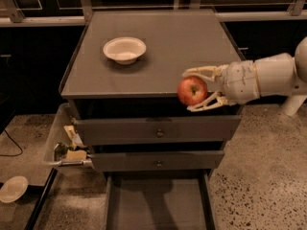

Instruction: Pick apple from bottom drawer and place on counter

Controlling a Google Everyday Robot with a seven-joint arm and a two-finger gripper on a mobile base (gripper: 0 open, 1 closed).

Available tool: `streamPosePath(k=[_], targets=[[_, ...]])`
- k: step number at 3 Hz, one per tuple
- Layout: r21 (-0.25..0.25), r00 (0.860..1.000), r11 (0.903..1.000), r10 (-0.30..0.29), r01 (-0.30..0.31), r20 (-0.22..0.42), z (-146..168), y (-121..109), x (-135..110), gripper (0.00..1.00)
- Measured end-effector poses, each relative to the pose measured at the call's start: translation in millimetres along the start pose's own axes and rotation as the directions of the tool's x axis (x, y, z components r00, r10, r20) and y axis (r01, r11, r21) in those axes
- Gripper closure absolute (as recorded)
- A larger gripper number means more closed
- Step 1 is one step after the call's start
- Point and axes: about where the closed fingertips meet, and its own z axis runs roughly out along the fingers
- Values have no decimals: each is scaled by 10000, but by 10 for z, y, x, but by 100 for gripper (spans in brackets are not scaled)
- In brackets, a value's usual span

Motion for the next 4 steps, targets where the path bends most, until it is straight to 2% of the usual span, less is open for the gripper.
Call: streamPosePath(k=[1,2,3,4], targets=[[222,9997,9997,-61,56,228,27,-520,-54,100],[761,9962,9954,539,-590,677,121,-979,83,100],[1526,9837,9735,1592,-1705,836,199,-1203,287,100],[2090,9679,9450,2452,-2514,557,294,-1309,480,100]])
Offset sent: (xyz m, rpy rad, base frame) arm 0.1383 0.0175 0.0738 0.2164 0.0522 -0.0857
